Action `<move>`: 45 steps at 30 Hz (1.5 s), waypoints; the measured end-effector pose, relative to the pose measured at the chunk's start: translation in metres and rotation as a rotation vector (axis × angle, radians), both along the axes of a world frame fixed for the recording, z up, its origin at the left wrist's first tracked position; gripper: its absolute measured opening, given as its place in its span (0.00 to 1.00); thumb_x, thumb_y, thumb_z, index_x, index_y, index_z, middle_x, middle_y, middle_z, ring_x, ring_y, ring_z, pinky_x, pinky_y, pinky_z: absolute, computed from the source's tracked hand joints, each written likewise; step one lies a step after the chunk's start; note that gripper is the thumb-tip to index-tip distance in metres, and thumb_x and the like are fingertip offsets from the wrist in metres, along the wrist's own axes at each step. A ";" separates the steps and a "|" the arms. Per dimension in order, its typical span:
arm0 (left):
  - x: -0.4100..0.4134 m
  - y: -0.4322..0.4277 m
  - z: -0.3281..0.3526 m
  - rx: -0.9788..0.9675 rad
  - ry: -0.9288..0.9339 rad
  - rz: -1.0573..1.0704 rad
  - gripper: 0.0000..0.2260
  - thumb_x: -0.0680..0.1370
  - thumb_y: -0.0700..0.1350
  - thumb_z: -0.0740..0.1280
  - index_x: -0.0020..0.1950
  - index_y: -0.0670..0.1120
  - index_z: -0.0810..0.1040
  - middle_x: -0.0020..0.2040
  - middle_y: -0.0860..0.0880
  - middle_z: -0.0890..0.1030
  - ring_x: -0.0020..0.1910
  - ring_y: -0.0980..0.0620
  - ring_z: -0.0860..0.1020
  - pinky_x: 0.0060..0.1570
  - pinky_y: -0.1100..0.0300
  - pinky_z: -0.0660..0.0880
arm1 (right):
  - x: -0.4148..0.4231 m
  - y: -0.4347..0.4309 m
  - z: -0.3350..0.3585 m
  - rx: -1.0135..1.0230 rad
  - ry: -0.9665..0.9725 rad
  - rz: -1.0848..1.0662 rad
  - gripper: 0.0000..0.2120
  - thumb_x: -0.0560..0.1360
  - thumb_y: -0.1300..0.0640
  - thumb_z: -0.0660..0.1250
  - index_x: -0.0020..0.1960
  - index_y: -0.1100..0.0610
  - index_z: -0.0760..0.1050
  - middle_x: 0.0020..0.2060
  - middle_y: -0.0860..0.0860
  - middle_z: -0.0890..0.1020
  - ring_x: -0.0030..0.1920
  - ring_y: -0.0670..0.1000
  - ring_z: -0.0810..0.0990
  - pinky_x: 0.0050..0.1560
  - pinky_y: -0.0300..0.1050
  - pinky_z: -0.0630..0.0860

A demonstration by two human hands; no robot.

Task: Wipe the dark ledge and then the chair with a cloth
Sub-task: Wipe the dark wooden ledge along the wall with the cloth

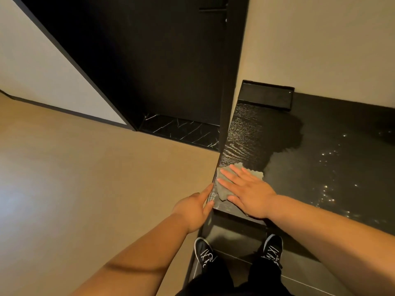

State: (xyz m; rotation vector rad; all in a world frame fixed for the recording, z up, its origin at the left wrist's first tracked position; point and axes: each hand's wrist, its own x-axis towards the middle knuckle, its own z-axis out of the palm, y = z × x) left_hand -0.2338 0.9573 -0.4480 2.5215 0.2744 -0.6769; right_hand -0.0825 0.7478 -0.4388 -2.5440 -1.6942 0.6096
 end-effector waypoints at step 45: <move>-0.030 0.009 0.011 0.037 -0.041 0.062 0.25 0.88 0.51 0.55 0.85 0.59 0.55 0.70 0.42 0.78 0.63 0.40 0.79 0.60 0.50 0.76 | -0.040 -0.015 -0.001 0.002 -0.041 -0.030 0.31 0.82 0.40 0.42 0.84 0.48 0.51 0.84 0.50 0.49 0.83 0.56 0.43 0.81 0.60 0.47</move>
